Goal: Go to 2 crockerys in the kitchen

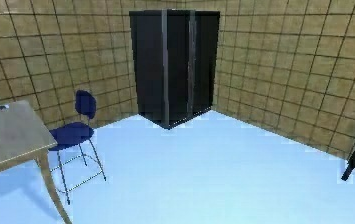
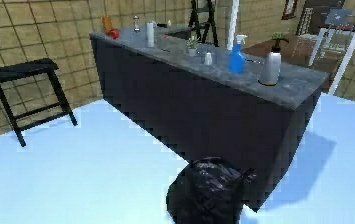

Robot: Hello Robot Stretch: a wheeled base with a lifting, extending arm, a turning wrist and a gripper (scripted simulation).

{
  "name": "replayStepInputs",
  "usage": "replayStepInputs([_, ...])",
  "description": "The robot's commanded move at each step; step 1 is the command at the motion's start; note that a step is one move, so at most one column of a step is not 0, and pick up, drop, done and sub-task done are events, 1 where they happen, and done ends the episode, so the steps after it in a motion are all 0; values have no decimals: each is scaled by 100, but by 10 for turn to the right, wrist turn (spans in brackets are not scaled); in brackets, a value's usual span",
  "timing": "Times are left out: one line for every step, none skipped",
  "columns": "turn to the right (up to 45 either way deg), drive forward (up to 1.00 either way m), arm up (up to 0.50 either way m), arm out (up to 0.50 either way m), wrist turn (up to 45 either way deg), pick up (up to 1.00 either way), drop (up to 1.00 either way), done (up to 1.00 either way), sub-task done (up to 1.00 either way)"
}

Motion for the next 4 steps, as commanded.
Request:
replayStepInputs([450,0,0,0,0,0,0,0,0])
replayStepInputs([0,100,0,0,0,0,0,0,0])
replayStepInputs([360,0,0,0,0,0,0,0,0])
replayStepInputs([0,85,0,0,0,0,0,0,0])
